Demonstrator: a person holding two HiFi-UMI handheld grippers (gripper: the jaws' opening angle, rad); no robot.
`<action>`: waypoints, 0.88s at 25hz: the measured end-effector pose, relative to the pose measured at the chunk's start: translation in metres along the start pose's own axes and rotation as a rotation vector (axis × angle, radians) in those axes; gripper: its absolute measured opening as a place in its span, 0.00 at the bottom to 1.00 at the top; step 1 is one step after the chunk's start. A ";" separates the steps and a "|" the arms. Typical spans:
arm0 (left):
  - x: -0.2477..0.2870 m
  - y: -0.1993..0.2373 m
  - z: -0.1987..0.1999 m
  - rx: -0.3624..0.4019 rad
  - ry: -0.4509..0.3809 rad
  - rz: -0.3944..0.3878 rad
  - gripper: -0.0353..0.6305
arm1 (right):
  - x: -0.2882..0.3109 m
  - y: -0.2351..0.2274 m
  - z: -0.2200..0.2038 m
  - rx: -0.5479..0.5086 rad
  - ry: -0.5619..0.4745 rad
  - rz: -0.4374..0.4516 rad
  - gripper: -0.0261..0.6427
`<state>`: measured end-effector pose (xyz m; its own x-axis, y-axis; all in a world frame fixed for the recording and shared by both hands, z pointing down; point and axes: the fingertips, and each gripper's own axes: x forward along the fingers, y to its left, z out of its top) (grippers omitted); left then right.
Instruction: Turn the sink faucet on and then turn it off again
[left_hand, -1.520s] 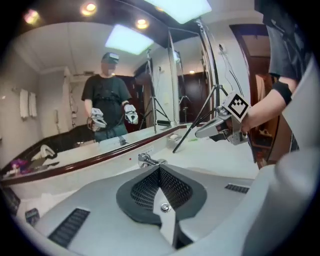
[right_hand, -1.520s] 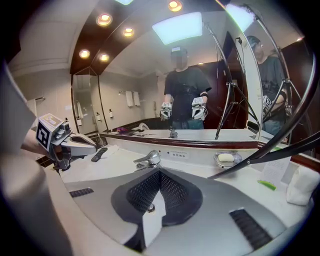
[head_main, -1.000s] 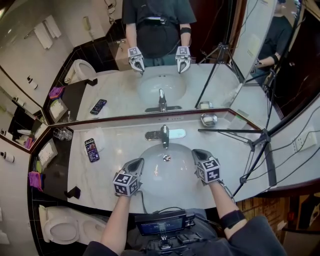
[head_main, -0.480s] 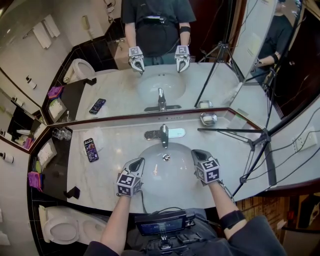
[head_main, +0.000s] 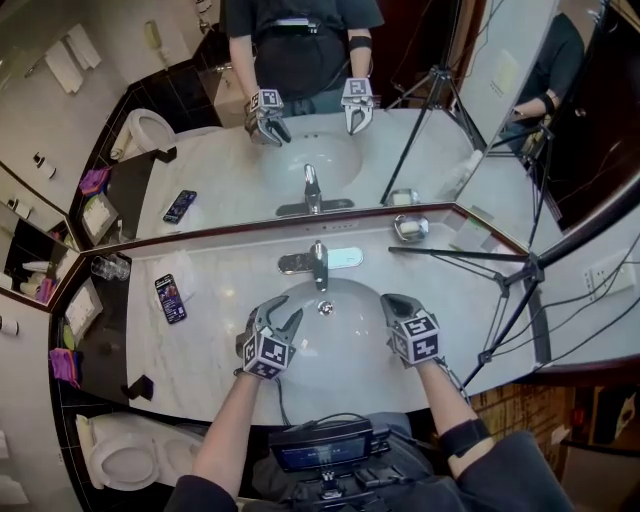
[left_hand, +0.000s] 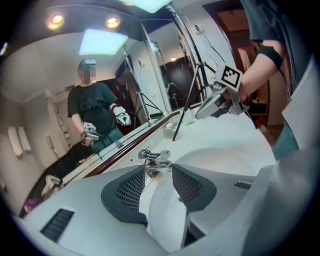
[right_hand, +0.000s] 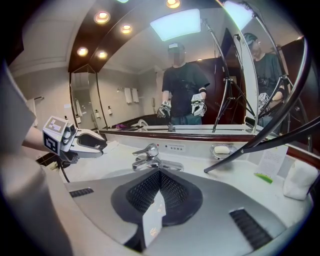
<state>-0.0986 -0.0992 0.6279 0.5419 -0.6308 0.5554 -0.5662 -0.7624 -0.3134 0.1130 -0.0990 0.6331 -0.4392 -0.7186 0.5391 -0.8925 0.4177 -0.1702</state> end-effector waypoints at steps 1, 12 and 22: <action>0.004 0.000 0.006 0.063 0.007 0.006 0.31 | 0.001 -0.002 -0.001 0.003 0.004 -0.002 0.07; 0.064 0.016 0.009 0.416 0.028 0.011 0.36 | 0.012 -0.019 -0.006 0.028 0.029 -0.026 0.07; 0.112 0.016 0.006 0.523 0.006 -0.037 0.39 | 0.014 -0.040 -0.020 0.066 0.062 -0.064 0.07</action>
<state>-0.0431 -0.1824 0.6801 0.5515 -0.6025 0.5769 -0.1598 -0.7551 -0.6358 0.1444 -0.1145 0.6641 -0.3753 -0.7061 0.6005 -0.9244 0.3326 -0.1865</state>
